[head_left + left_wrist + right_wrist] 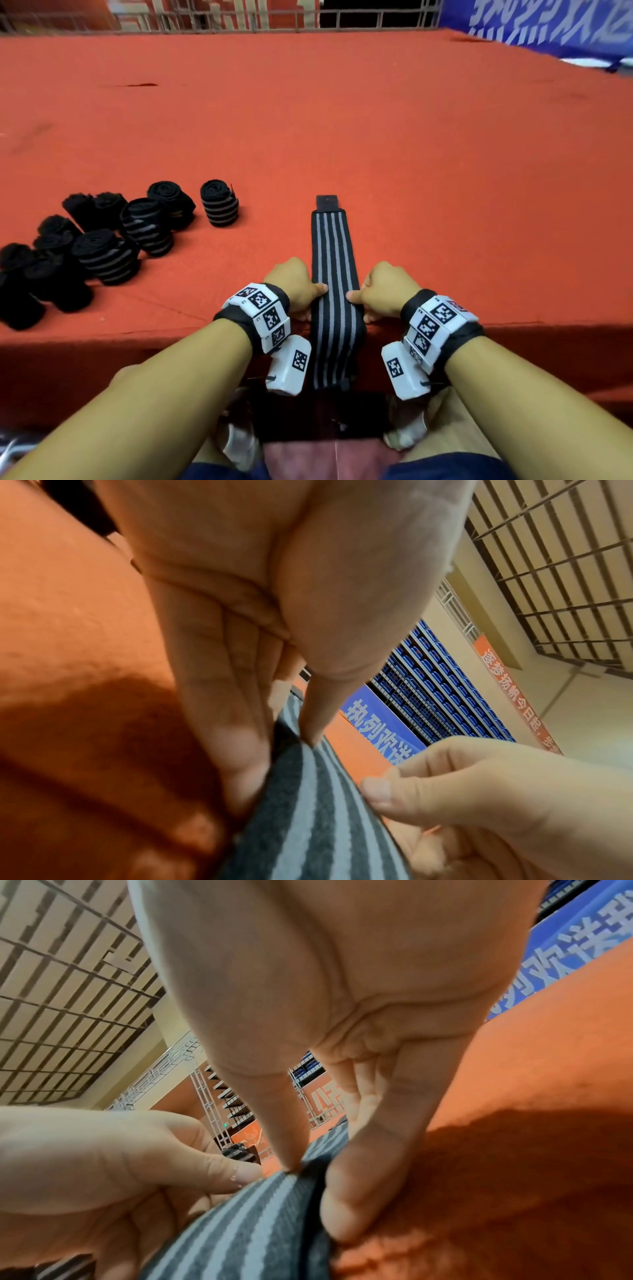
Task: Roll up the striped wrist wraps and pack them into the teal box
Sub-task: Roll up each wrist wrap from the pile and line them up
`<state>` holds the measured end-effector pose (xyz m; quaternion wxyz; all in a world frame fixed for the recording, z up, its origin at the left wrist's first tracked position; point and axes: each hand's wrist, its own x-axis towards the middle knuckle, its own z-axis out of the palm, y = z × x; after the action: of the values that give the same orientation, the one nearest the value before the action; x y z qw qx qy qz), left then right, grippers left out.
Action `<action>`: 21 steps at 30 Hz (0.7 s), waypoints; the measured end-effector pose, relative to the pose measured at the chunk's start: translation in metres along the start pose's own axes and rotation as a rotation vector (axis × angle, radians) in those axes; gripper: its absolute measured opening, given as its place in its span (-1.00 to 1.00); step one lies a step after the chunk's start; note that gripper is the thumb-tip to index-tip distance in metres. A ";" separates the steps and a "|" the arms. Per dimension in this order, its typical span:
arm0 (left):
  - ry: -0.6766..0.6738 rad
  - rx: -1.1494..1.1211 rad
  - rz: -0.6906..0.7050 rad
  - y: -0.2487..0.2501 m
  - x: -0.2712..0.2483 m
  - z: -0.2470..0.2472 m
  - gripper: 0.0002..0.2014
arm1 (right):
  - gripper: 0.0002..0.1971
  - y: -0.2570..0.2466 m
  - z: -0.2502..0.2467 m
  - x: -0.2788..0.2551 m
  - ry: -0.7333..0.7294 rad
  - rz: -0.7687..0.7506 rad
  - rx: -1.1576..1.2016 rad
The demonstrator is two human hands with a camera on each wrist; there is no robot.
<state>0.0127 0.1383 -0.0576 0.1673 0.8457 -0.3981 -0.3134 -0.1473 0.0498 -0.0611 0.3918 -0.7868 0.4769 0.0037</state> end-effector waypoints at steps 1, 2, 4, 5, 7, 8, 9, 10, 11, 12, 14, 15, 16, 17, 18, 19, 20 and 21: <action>0.013 -0.005 0.000 0.000 -0.001 0.000 -0.62 | -0.67 0.001 0.000 -0.002 0.006 -0.012 0.002; 0.010 -0.022 -0.004 0.000 -0.002 0.000 -0.62 | -0.66 0.003 0.000 -0.004 0.002 -0.017 0.016; -0.003 -0.056 -0.013 -0.002 -0.001 0.002 -0.59 | -0.65 0.006 0.000 -0.005 -0.012 -0.023 0.075; -0.010 -0.069 -0.016 -0.004 0.000 0.002 -0.57 | -0.67 0.007 0.001 -0.005 -0.025 -0.035 0.114; -0.019 -0.121 -0.006 -0.006 0.003 0.004 -0.56 | -0.68 0.007 0.003 -0.006 -0.054 -0.061 0.164; -0.021 -0.159 0.006 -0.007 0.003 0.005 -0.57 | -0.74 0.006 0.003 -0.008 -0.069 -0.085 0.179; -0.021 -0.212 0.022 -0.007 0.003 0.005 -0.58 | -0.76 0.005 0.002 -0.012 -0.090 -0.107 0.189; -0.017 -0.273 0.043 -0.006 0.002 0.005 -0.59 | -0.71 0.005 0.002 -0.014 -0.103 -0.121 0.203; -0.007 -0.331 0.068 -0.004 0.000 0.005 -0.59 | -0.66 0.004 0.002 -0.014 -0.095 -0.135 0.223; 0.009 -0.384 0.093 -0.003 -0.001 0.004 -0.60 | -0.63 0.005 0.002 -0.013 -0.075 -0.145 0.258; 0.015 -0.481 0.137 -0.003 -0.004 0.004 -0.62 | -0.65 0.004 0.002 -0.009 -0.006 -0.166 0.411; -0.010 -0.524 0.152 -0.004 -0.006 0.003 -0.63 | -0.68 0.002 0.002 -0.007 0.036 -0.175 0.493; -0.047 -0.548 0.170 -0.005 -0.008 0.003 -0.65 | -0.71 0.000 0.001 -0.006 0.074 -0.187 0.558; -0.088 -0.550 0.193 -0.007 -0.011 0.002 -0.70 | -0.72 -0.003 0.001 -0.004 0.108 -0.205 0.606; -0.119 -0.532 0.215 -0.009 -0.014 0.002 -0.77 | -0.72 -0.005 0.001 -0.003 0.140 -0.225 0.638; -0.132 -0.515 0.234 -0.011 -0.014 0.003 -0.82 | -0.72 -0.007 0.000 -0.002 0.166 -0.238 0.666; -0.125 -0.514 0.250 -0.012 -0.015 0.003 -0.83 | -0.71 -0.009 -0.001 -0.002 0.183 -0.249 0.686; -0.102 -0.529 0.263 -0.013 -0.015 0.003 -0.82 | -0.70 -0.011 -0.002 -0.003 0.193 -0.261 0.692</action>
<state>0.0110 0.1580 -0.0607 0.4010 0.6969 -0.4168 -0.4240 -0.1415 0.0533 -0.0524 0.5848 -0.6587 0.3805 -0.2818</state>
